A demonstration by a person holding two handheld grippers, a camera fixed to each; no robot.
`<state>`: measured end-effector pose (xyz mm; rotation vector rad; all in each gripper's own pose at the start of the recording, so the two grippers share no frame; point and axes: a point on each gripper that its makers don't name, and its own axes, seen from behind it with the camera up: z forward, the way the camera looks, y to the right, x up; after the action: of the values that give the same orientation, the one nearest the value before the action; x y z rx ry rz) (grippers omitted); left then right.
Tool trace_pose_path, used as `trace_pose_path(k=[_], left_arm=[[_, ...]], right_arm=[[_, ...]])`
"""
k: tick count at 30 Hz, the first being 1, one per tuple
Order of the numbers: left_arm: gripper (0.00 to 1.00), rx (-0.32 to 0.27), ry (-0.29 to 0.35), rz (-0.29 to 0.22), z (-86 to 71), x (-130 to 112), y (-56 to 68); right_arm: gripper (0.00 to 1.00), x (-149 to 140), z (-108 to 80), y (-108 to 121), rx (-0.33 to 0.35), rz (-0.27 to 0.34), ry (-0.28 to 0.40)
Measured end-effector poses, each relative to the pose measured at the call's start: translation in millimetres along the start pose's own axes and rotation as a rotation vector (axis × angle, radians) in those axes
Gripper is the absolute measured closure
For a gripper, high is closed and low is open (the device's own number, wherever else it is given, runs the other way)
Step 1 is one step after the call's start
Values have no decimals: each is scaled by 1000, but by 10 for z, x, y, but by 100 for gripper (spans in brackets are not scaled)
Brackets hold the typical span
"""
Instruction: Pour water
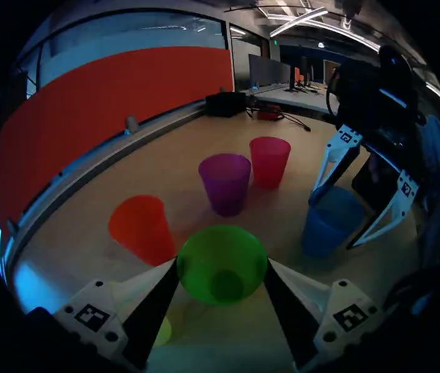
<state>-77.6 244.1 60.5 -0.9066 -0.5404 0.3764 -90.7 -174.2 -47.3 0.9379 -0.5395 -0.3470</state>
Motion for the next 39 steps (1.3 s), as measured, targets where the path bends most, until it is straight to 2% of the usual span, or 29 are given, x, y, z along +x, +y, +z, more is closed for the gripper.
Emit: trace_pose_path(k=[8, 11, 23, 29, 39], left_arm=[[10, -3, 0, 6, -17, -6, 15], [10, -2, 1, 4, -29, -10, 15], [10, 10, 41, -14, -191, 56, 42], [10, 27, 88, -31, -353, 170, 33], [11, 79, 180, -50, -732, 393, -53]], right_arm=[[1, 19, 2, 0, -3, 9, 5], [9, 17, -1, 10, -9, 15, 6], [10, 108, -66, -22, 0, 50, 34], [10, 268, -158, 16, -17, 49, 65], [10, 670, -383, 87, -57, 33, 133]])
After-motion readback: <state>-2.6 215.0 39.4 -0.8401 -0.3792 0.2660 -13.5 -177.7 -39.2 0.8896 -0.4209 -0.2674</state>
